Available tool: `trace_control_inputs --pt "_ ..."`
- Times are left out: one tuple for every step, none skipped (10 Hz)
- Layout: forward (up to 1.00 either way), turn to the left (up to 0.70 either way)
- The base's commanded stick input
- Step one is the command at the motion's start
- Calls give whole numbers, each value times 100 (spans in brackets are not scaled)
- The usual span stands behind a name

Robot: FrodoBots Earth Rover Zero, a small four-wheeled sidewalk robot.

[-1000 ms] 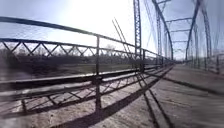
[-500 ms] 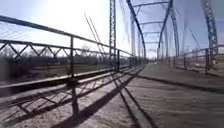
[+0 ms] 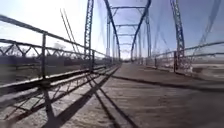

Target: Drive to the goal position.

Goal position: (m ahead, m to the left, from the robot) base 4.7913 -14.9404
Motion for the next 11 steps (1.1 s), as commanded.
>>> trace_control_inputs --pt "0 -100" --pt "0 -100" --pt "0 -100" --pt "0 -100" --pt "0 -97" --pt "0 -70" --pt "0 -43" --pt "100 0" --pt "100 0" --pt "100 0" --pt "100 0"
